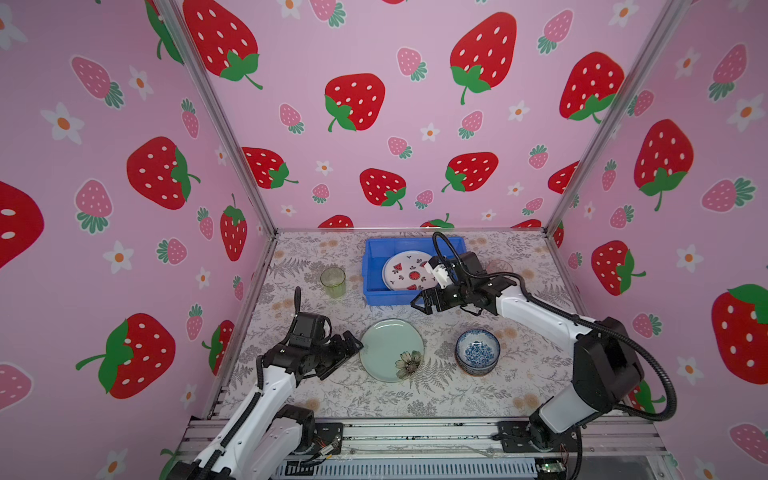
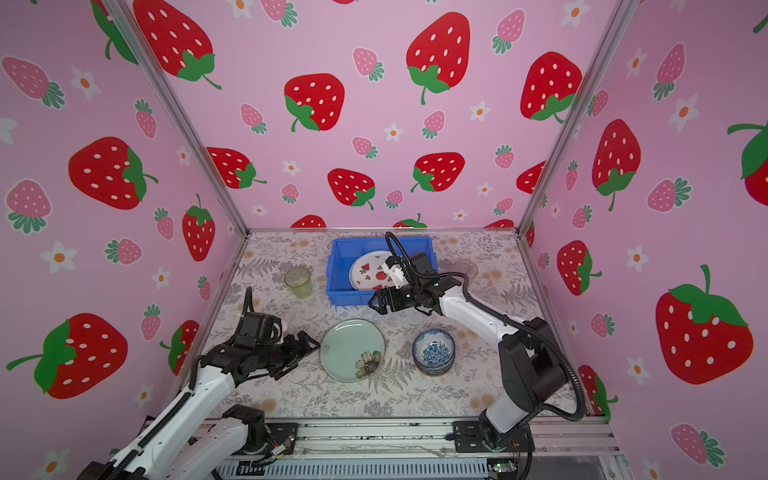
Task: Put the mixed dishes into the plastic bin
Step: 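Move both grippers toward the pale green flower plate on the table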
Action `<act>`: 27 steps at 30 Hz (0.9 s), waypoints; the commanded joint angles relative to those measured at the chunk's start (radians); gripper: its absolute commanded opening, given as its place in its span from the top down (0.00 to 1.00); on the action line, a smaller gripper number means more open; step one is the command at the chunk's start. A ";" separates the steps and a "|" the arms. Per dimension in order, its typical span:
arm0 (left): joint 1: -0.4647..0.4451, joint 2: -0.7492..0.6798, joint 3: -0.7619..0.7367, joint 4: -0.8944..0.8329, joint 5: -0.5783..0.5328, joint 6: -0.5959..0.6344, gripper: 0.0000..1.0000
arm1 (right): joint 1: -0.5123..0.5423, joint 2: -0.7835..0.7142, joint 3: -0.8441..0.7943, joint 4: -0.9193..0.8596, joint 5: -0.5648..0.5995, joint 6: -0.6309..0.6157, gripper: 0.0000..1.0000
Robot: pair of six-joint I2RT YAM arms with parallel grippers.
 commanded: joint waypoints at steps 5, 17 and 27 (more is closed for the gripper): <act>-0.076 0.120 -0.006 0.182 0.018 -0.028 0.11 | 0.049 -0.022 -0.021 0.016 -0.024 0.010 0.01; -0.128 0.159 -0.039 0.244 -0.035 -0.056 0.14 | 0.102 -0.011 -0.013 -0.119 0.055 -0.024 0.01; -0.130 0.142 -0.096 0.325 -0.032 -0.098 0.14 | 0.140 0.074 0.002 -0.176 0.081 -0.033 0.00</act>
